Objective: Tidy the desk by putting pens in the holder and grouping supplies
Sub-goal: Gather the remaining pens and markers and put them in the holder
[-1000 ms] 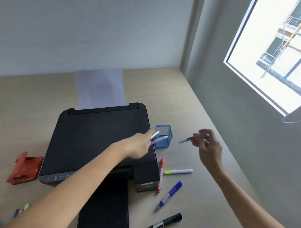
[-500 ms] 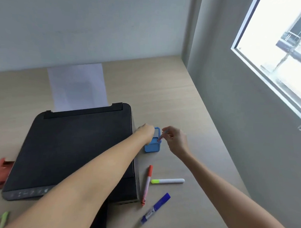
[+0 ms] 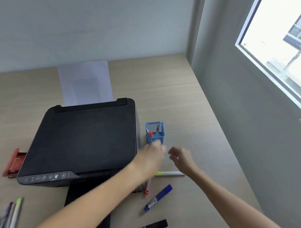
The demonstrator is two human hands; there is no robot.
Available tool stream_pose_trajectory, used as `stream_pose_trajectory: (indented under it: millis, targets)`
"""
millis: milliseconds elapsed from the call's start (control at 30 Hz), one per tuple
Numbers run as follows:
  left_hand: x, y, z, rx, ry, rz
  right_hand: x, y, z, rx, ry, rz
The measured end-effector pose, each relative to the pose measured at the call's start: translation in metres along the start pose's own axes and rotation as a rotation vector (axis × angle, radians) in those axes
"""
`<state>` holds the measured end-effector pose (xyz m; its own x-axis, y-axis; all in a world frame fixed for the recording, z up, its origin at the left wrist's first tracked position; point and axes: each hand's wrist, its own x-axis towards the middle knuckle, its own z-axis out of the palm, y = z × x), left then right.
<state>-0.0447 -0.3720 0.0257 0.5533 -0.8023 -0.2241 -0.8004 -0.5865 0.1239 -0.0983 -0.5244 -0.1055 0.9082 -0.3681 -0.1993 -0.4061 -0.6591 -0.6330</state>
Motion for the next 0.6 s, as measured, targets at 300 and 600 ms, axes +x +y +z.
stream_pose_trajectory:
  millis: [300,600]
  targets:
    - [-0.048,0.027,0.128,-0.004,-0.265,-0.005,-0.052,0.041,0.012,-0.527,-0.353,-0.048]
    - [-0.061,0.011,0.157,-0.135,-0.402,-0.068,-0.065,0.043,-0.003,-0.131,-0.227,0.298]
